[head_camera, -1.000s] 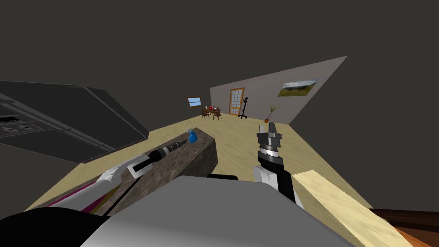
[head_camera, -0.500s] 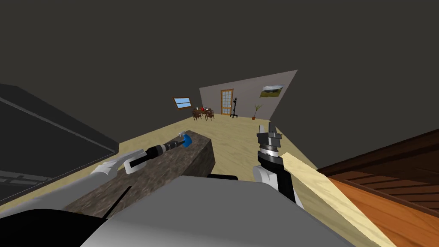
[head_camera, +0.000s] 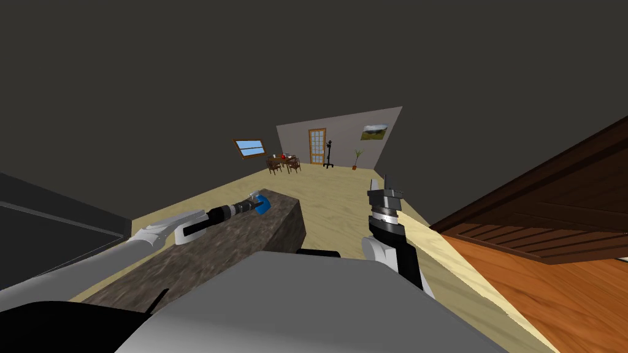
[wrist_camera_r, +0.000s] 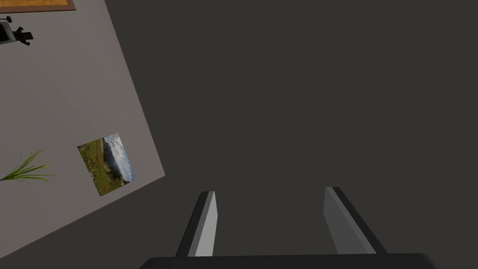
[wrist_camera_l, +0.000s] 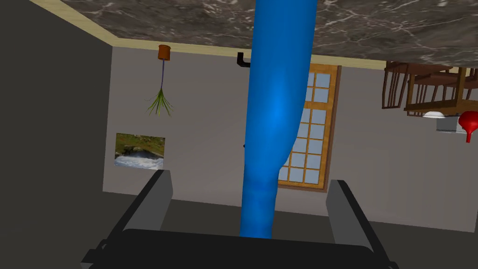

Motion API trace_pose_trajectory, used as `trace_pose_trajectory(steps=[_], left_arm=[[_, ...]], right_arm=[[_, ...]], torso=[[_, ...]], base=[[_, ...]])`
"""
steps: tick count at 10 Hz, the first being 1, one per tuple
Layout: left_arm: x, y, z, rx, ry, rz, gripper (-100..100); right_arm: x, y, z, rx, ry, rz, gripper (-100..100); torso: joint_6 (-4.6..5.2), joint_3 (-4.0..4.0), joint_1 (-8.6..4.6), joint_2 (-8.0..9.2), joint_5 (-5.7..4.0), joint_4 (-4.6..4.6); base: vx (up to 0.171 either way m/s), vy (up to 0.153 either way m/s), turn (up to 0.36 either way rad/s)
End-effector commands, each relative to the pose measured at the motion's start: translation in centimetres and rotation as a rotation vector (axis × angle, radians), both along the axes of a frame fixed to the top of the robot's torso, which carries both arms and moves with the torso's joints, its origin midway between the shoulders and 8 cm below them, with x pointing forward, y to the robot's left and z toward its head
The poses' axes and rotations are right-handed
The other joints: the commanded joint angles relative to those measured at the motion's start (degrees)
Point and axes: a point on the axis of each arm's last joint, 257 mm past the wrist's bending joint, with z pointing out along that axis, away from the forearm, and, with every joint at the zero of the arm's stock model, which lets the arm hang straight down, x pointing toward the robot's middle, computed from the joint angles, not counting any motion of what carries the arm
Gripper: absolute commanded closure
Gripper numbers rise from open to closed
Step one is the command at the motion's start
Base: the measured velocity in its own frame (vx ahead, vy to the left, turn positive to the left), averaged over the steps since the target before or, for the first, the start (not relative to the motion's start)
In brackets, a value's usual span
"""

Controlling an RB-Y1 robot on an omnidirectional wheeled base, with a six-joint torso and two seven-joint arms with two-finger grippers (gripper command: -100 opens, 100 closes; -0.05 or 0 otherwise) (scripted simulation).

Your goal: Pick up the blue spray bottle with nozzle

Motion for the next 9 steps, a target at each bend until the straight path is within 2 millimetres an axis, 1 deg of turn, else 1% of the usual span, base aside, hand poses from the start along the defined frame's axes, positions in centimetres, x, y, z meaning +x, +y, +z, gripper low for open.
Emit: trace_pose_trajectory(steps=[1,4,5,8,9], left_arm=[[-2.3,-0.5,-1.6,0.006,0.052,-0.045,-100],[-1.8,-0.5,-0.8,-0.018,0.022,-0.03,-100],[-4.2,-0.9,-2.3,-0.007,0.074,-0.076,-100],[-3.5,-0.7,-1.3,-0.036,0.037,-0.053,-100],[-6.0,-1.1,-2.7,-0.023,0.088,-0.097,-100]], right_arm=[[0.0,0.0,0.0,0.0,0.0,0.0,0],[0.0,0.0,0.0,0.0,0.0,0.0,0],[0.0,0.0,0.0,0.0,0.0,0.0,0],[0.0,0.0,0.0,0.0,0.0,0.0,0],[0.0,0.0,0.0,0.0,0.0,0.0,0]], torso=[[0.0,0.0,0.0,0.0,0.0,0.0],[0.01,-0.1,-0.12,-0.16,-0.03,-0.04],[0.01,-0.06,-0.09,-0.09,-0.03,-0.02],[0.01,-0.08,-0.1,-0.13,-0.03,-0.03],[0.01,-0.04,-0.09,-0.06,-0.03,-0.02]], base=[[0.04,-0.016,-0.047],[0.035,-0.012,-0.003],[0.05,-0.02,-0.038],[0.025,-0.007,-0.007],[0.052,-0.01,-0.049]])
